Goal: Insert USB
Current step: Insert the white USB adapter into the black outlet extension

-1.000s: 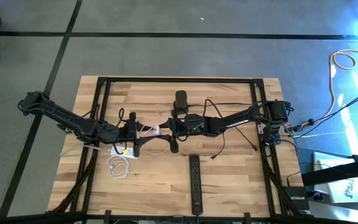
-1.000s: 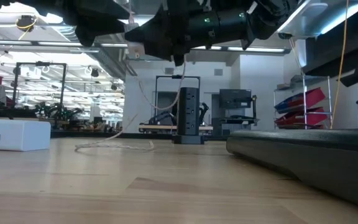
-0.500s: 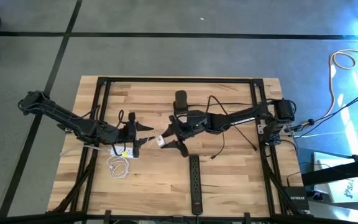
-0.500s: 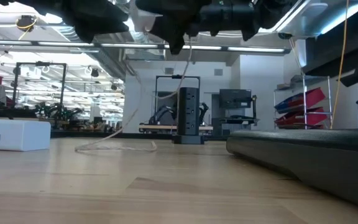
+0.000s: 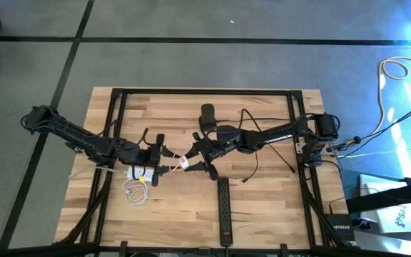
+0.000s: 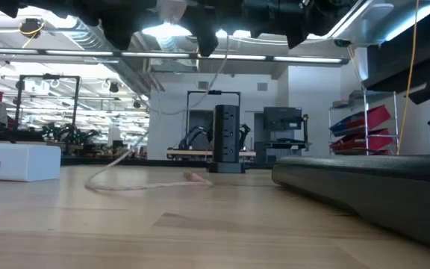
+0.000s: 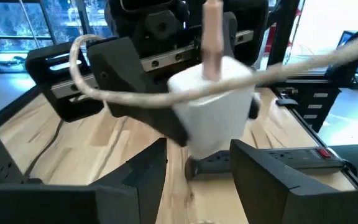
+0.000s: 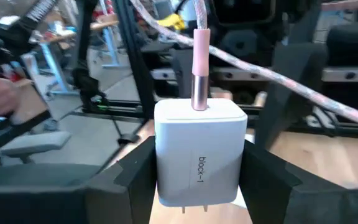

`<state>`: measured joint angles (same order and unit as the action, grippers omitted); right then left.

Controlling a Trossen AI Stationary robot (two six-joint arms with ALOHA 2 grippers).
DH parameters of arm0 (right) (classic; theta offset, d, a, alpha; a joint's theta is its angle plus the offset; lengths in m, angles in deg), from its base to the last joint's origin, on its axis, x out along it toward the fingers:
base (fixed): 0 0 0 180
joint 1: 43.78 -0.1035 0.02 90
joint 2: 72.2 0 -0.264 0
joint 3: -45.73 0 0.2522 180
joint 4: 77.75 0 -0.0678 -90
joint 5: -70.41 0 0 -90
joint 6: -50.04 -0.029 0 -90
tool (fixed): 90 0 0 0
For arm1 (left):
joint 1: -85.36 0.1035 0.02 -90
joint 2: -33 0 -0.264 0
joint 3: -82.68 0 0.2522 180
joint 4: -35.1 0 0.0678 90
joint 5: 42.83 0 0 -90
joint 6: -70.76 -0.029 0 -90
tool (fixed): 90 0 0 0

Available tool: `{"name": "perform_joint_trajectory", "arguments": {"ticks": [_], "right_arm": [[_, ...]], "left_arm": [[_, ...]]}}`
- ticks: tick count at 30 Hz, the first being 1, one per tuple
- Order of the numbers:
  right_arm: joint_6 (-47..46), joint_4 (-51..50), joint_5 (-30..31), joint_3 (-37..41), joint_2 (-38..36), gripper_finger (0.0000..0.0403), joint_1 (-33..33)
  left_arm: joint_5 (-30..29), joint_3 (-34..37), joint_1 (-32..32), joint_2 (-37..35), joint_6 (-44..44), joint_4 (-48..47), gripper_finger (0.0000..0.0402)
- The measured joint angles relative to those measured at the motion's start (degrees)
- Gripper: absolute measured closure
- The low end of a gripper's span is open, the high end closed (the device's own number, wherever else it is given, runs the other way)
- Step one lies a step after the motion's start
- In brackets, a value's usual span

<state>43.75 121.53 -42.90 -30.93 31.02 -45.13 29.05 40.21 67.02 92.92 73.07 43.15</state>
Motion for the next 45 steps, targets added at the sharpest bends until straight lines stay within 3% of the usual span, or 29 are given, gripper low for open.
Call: {"name": "perform_joint_trajectory", "arguments": {"ticks": [20, 27, 35, 45], "right_arm": [[8.13, -0.51, 3.55, 0.07, 0.09, 0.0228, -0.13], [10.96, -2.31, 8.73, 1.55, -6.82, 0.0232, 1.21], [6.28, -2.43, 15.08, 13.72, -19.12, 0.0237, 4.15], [1.66, 1.68, 32.37, 31.67, -35.39, 0.0238, 4.42]], "left_arm": [[-0.07, 0.00, 0.98, 1.70, 1.97, 0.28, 0.0242], [-2.88, -0.11, 0.99, 1.79, 3.71, 0.31, 0.0242], [-4.32, -0.11, 1.92, 1.79, 2.84, 0.32, 0.0242], [-1.71, -0.11, 11.00, 2.57, 6.31, 0.34, 0.0259]]}}
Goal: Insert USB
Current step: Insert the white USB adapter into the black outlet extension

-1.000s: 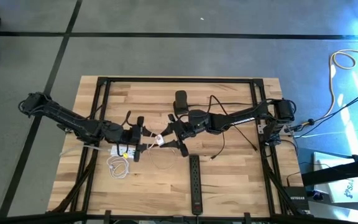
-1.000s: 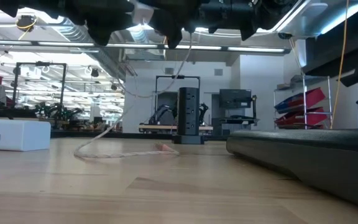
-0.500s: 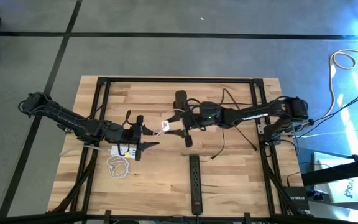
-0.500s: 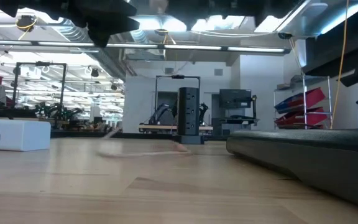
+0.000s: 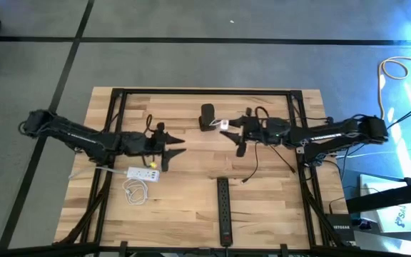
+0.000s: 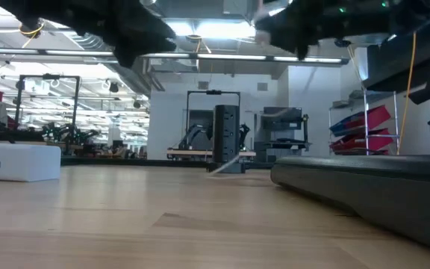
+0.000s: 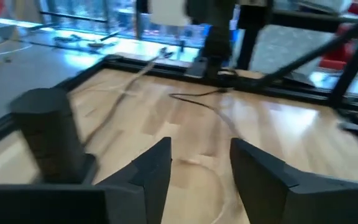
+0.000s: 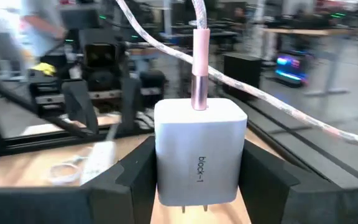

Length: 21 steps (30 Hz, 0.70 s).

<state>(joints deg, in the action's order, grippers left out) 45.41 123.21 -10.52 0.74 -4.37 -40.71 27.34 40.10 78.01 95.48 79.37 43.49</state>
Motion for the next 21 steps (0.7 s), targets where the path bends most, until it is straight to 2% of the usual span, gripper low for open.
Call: {"name": "perform_joint_trajectory", "arguments": {"ticks": [4, 8, 13, 18, 21], "right_arm": [[-2.82, 0.04, 2.57, 3.13, -2.33, 0.0235, 0.00], [-5.56, -0.45, 4.47, 4.70, -2.44, 0.0234, 0.00], [-5.81, -0.28, 4.60, 4.81, -2.44, 0.0234, -0.04], [-5.46, -0.10, 3.95, 4.81, -2.44, 0.0234, -0.04], [-5.44, -0.01, 3.30, 4.81, -2.44, 0.0234, -0.04]], "left_arm": [[-0.01, -0.12, 5.16, 3.77, -1.28, 1.61, 0.0277], [0.14, -2.46, 10.84, 10.71, -1.67, 2.12, 0.0272], [1.49, -6.12, 16.60, 19.55, -4.24, 3.43, 0.0221], [14.75, -8.12, 22.59, 27.61, -4.37, 7.25, 0.0152], [15.30, -8.80, 24.59, 30.86, -9.32, 8.96, 0.0116]]}}
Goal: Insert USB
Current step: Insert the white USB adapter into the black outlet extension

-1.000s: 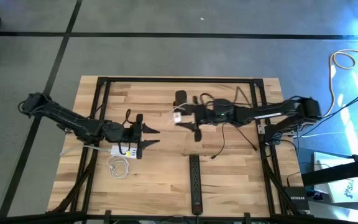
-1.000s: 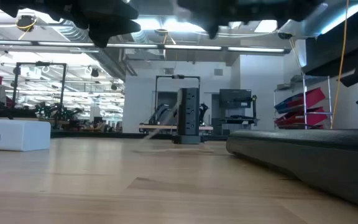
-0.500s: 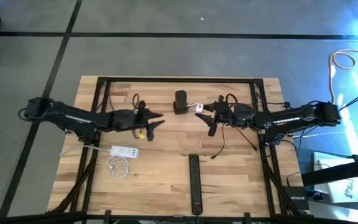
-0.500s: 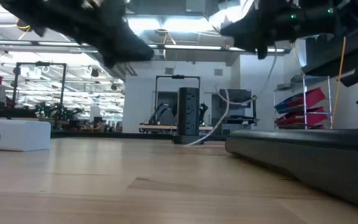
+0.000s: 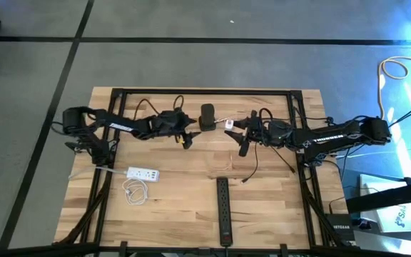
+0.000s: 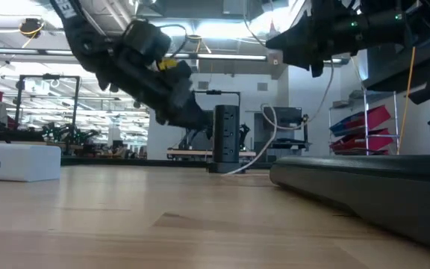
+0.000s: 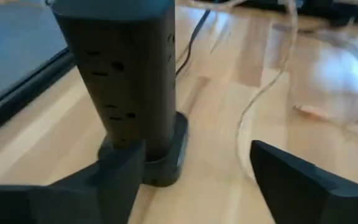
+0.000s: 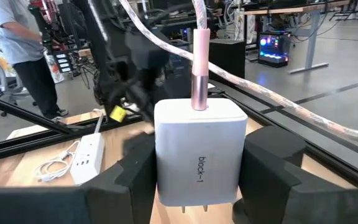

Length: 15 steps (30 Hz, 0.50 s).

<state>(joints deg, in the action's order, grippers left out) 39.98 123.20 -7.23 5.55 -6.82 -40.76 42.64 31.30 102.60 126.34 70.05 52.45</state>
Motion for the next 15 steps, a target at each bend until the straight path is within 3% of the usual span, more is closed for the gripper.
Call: {"name": "perform_joint_trajectory", "arguments": {"ticks": [5, 11, 15], "right_arm": [[-0.22, -0.06, -0.28, 0.00, 0.00, 0.0233, 0.00], [-0.20, 1.44, -0.96, 0.00, 0.00, 0.0233, -0.04], [-0.04, 2.07, -1.44, 0.00, 0.00, 0.0233, -0.04]], "left_arm": [[2.87, -0.21, 3.40, 2.36, -1.95, 7.74, 0.0076], [4.62, -0.19, 7.21, 3.12, -4.13, 7.96, 0.0049], [10.03, -0.32, 8.65, 3.10, -4.22, 9.01, 0.0040]]}}
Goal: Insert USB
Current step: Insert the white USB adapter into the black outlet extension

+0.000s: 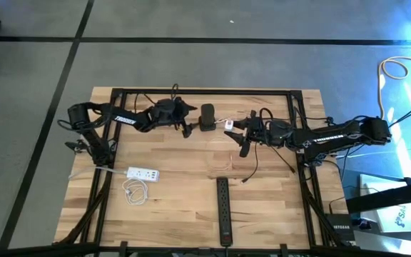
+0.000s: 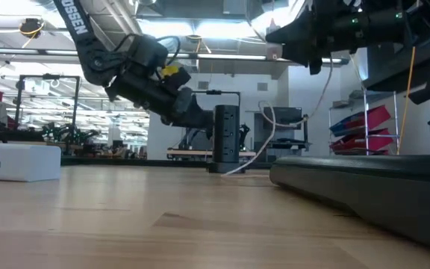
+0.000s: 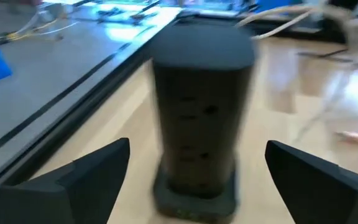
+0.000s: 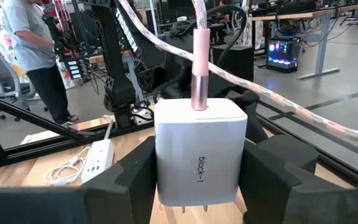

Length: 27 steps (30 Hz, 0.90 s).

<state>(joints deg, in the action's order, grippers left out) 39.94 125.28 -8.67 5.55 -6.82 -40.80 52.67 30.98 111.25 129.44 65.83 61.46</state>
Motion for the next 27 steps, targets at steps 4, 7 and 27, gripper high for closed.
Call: {"name": "perform_joint_trajectory", "arguments": {"ticks": [4, 7, 27], "right_arm": [[0.04, 0.02, 0.00, 0.00, 0.00, 0.0233, 0.00], [0.07, 0.08, 0.00, 0.00, 0.00, 0.0233, 0.00], [1.07, 0.25, -1.07, -0.02, 0.02, 0.0233, 0.00]], "left_arm": [[0.73, -1.10, 0.07, 3.05, -0.83, -0.78, 0.0038], [1.35, -2.88, 0.05, 6.22, -0.22, -0.24, 0.0038], [2.88, -6.55, -0.67, 18.16, 2.73, 13.39, 0.0046]]}}
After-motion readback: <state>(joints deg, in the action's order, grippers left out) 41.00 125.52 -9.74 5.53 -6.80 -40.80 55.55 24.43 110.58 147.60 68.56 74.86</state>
